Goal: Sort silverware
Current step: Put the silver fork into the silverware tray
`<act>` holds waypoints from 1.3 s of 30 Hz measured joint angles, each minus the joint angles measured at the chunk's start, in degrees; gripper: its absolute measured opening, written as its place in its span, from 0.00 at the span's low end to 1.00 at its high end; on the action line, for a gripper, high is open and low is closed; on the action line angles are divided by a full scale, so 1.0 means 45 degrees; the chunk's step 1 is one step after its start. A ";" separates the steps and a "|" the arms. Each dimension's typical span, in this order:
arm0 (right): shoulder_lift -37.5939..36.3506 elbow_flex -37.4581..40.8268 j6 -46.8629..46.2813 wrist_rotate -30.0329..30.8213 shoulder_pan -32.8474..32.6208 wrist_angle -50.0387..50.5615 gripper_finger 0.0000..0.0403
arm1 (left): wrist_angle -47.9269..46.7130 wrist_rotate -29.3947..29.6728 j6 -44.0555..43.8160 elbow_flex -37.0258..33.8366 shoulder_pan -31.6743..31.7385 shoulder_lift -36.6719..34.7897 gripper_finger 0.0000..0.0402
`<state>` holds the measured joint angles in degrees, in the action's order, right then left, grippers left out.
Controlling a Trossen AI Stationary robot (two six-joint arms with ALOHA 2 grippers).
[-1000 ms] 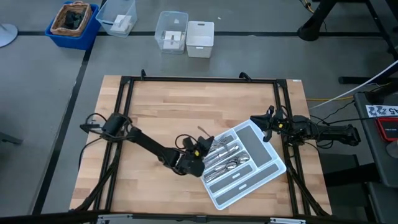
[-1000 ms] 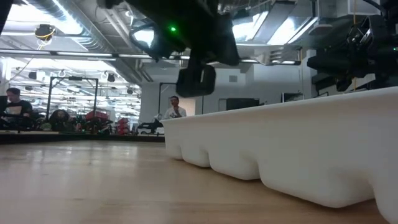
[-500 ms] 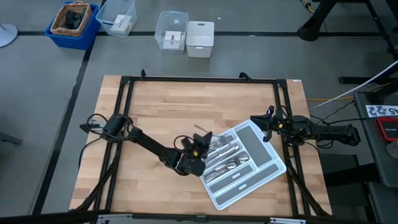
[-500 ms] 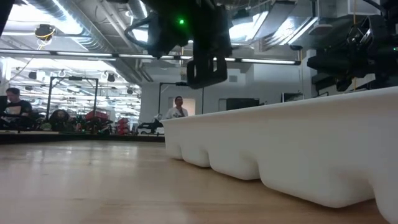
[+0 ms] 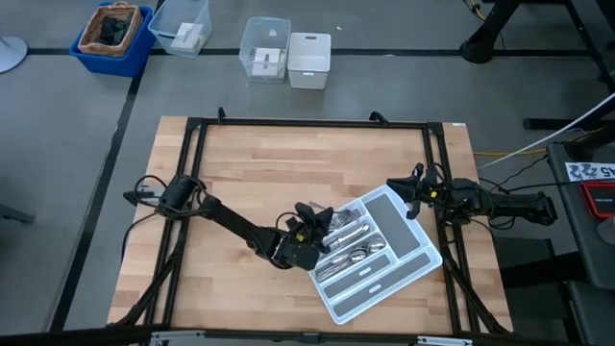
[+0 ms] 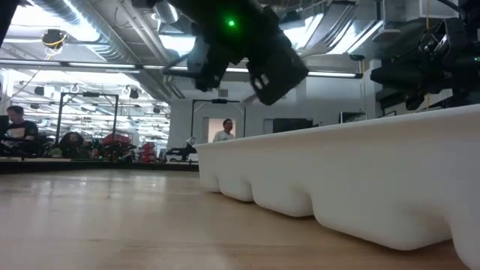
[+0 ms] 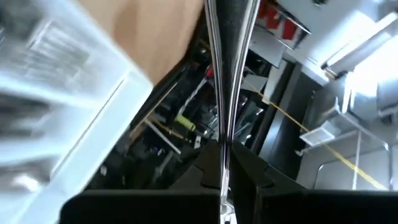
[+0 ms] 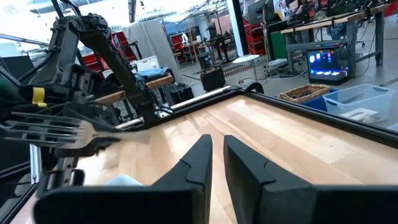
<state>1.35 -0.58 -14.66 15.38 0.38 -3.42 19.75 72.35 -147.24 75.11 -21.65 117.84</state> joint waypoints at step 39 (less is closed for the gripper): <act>-0.0001 0.0001 -0.0003 -0.0001 0.0005 0.0001 0.12 | -0.6815 -0.7196 -0.7333 0.1986 0.1579 -0.1381 0.00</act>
<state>1.34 -0.57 -14.67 15.37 0.40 -3.42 -10.92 39.97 -180.23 84.05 -14.55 111.63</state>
